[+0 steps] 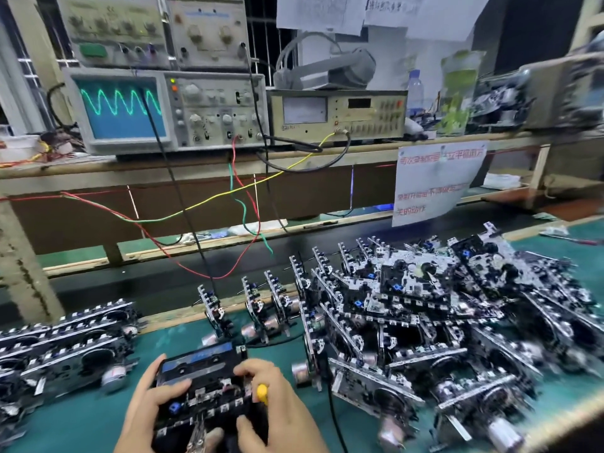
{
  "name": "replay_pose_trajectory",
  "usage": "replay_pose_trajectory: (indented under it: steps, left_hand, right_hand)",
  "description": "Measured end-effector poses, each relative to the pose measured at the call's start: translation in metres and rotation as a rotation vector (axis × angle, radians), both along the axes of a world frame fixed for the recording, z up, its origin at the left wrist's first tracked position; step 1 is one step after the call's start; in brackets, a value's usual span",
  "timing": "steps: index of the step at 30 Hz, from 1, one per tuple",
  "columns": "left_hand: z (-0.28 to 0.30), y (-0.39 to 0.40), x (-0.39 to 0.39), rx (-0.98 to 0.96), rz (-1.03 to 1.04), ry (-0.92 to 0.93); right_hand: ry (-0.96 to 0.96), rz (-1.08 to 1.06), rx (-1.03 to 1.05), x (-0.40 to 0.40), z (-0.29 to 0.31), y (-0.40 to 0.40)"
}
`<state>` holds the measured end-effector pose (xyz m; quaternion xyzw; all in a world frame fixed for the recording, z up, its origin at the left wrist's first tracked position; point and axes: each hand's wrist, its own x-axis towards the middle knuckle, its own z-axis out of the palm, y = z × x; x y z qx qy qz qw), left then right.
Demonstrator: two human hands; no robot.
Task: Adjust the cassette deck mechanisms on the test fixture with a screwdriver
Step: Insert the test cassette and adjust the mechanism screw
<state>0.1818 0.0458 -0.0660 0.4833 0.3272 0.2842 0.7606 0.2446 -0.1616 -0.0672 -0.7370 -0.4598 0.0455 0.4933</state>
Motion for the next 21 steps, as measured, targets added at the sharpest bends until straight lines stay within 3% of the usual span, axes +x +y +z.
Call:
replay_pose_trajectory:
  steps: [8, 12, 15, 16, 19, 21]
  left_hand:
    - [0.007, -0.002, -0.001, 0.099, -0.06, 0.06]
    - [0.009, -0.016, -0.028, 0.482, -0.21, 0.169]
    - [0.01, -0.024, -0.06, 1.042, -0.311, 0.302]
    - [0.014, -0.024, -0.072, 1.137, -0.355, 0.32]
    - [0.037, -0.021, -0.07, 1.165, -0.375, 0.313]
    - [0.055, -0.024, -0.05, 1.285, -0.369, 0.417]
  right_hand:
    - [-0.122, -0.226, 0.133, 0.001, -0.011, 0.0]
    - [-0.184, -0.176, 0.079, 0.007, -0.001, -0.007]
    - [-0.172, -0.123, 0.092, 0.001, 0.029, -0.025]
    - [-0.157, -0.116, 0.096, -0.002, 0.039, -0.032]
    - [-0.028, -0.144, 0.166, -0.007, 0.055, -0.051]
    - [0.142, -0.2, 0.27, -0.005, 0.054, -0.058]
